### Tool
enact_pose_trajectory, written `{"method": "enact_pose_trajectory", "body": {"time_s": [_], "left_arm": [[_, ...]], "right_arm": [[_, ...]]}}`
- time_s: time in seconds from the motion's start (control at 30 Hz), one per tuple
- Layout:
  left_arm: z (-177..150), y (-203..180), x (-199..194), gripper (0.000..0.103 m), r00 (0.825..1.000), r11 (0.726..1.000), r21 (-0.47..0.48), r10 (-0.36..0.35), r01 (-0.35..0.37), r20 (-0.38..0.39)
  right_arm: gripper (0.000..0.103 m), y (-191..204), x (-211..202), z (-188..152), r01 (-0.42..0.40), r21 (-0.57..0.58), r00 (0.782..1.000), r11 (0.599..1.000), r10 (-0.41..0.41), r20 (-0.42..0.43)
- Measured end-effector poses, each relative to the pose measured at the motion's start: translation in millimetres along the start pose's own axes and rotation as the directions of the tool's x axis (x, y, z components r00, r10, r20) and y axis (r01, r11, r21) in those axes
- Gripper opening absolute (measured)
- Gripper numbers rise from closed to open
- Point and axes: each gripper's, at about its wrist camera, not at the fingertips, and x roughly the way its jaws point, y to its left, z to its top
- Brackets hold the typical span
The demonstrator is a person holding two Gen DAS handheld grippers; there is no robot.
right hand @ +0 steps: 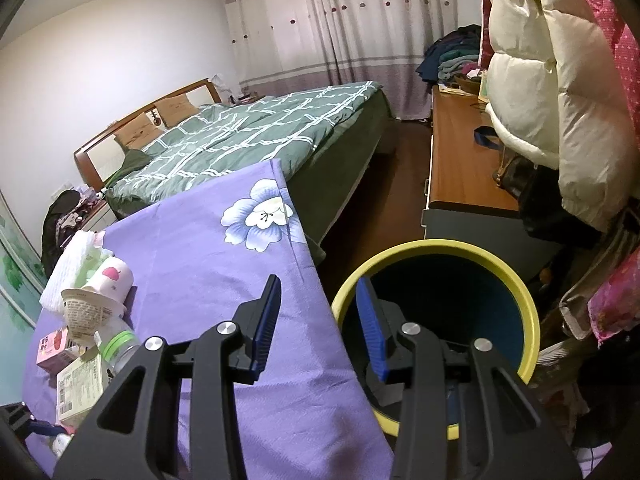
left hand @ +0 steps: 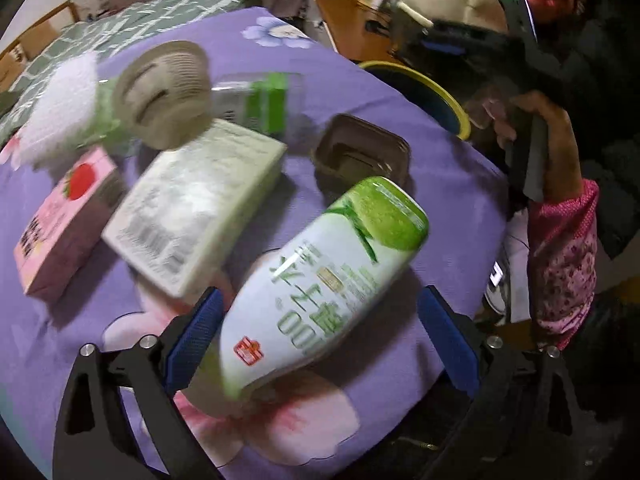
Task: Collect trash
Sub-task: 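Lower the left tool onto the coconut water bottle and close it, then carry the bottle over the yellow-rimmed bin and open the left tool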
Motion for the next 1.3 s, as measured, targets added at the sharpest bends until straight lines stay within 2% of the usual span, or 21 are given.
{"method": "enact_pose_trajectory", "body": {"time_s": [0.1,0.23,0.37,0.43,0.57,0.63,0.73,0.9,1.07,1.23,1.3], "left_arm": [[8,-12,9,0.084,1.000,0.999,0.034,0.011,-0.010,-0.025],[11,-24,12,0.084,0.998,0.991,0.127,0.037,-0.030,-0.047],[17,-40,15,0.085,0.998,0.971,0.234,0.060,-0.053,-0.022],[19,-41,17,0.083,0.998,0.967,0.248,0.058,-0.049,-0.029],[22,-33,29,0.073,0.997,0.976,0.210,0.062,-0.050,-0.049],[19,-26,27,0.065,0.997,0.980,0.194,0.054,-0.044,-0.046],[14,-20,21,0.058,0.998,0.988,0.148,0.045,-0.039,-0.033],[8,-11,2,0.057,0.999,0.995,0.082,0.051,-0.051,0.010],[14,-19,-22,0.055,0.996,0.995,0.069,0.068,-0.071,0.050],[42,-25,-33,0.055,0.992,0.994,0.065,0.078,-0.084,0.096],[63,-27,-30,0.054,0.991,0.995,0.064,0.071,-0.079,0.116]], "right_arm": [[0.039,-3,-1,-1,-0.001,0.006,1.000,1.000,0.001,0.001],[0.040,-6,0,-3,-0.003,0.010,1.000,1.000,0.003,-0.005],[0.041,-10,1,-5,-0.011,0.021,1.000,1.000,0.011,-0.011],[0.041,-10,2,-5,-0.015,0.023,1.000,1.000,0.015,-0.013],[0.041,-11,1,-7,-0.022,0.018,1.000,1.000,0.022,-0.014],[0.041,-12,0,-8,-0.024,0.018,1.000,1.000,0.024,-0.016],[0.041,-13,-1,-8,-0.033,0.024,0.999,0.999,0.033,-0.014],[0.041,-12,-5,-9,-0.055,0.026,0.998,0.998,0.056,-0.008],[0.041,-18,-18,-9,-0.054,0.029,0.998,0.998,0.053,0.016],[0.041,-32,-35,-12,-0.022,0.039,0.999,0.999,0.021,0.044],[0.041,-40,-43,-13,-0.001,0.044,0.998,0.999,-0.002,0.057]]}}
